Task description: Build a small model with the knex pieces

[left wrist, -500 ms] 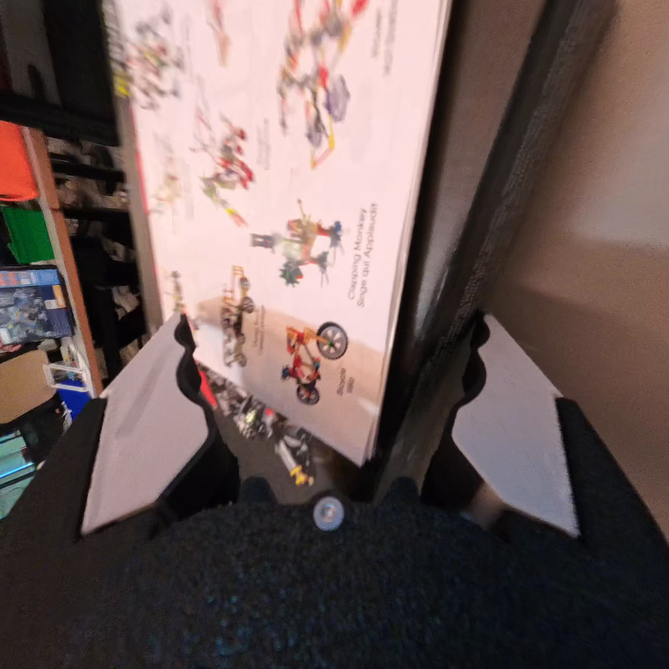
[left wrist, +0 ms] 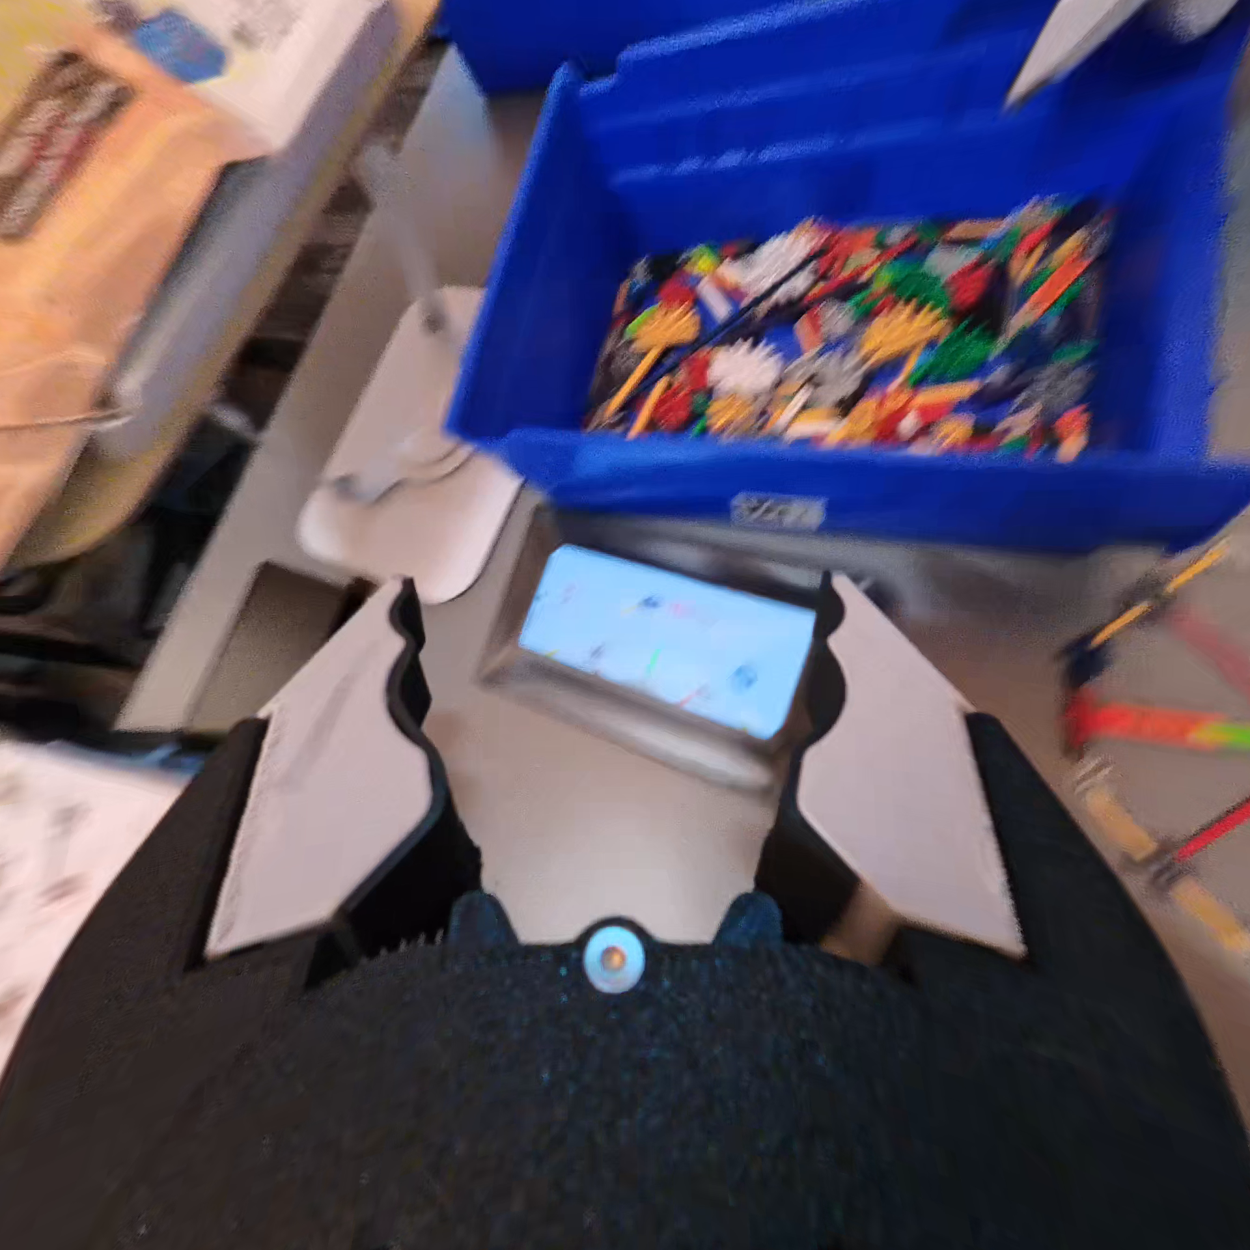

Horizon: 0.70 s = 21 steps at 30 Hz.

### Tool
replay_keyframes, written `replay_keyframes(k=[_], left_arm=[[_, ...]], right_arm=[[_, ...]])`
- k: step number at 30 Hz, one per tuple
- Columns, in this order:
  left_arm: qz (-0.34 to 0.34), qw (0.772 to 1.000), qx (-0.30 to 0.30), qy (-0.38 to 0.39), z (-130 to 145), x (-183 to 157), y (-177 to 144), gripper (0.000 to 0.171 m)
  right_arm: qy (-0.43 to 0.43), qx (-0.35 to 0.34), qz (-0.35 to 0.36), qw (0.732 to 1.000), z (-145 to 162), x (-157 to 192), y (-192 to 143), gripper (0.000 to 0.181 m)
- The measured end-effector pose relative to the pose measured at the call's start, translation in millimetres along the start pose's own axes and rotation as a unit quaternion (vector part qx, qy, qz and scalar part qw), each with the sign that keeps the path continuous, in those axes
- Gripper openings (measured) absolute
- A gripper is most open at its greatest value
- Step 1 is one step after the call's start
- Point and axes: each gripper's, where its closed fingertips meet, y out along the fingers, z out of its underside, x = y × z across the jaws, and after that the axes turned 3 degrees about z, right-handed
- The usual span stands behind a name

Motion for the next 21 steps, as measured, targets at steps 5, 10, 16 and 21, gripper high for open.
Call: replay_keyframes(k=[5,10,16,21], left_arm=[[0.086,0.981,-0.081,-0.153,-39.4,-52.5,51.5,0.106],[0.048,0.975,-0.083,-0.200,-29.3,-46.4,64.4,0.104],[0.034,0.964,-0.098,-0.244,-10.4,-44.7,43.0,0.087],[0.019,0.963,-0.092,-0.253,11.0,-41.4,21.4,0.084]], right_arm=[[-0.007,0.026,0.007,1.000,5.1,6.9,15.7,0.060],[-0.021,0.029,0.010,0.999,1.3,21.5,27.1,0.059],[-0.030,0.031,0.001,0.999,-5.2,40.2,42.0,0.057],[-0.039,0.038,-0.012,0.998,-12.4,66.4,56.7,0.058]])
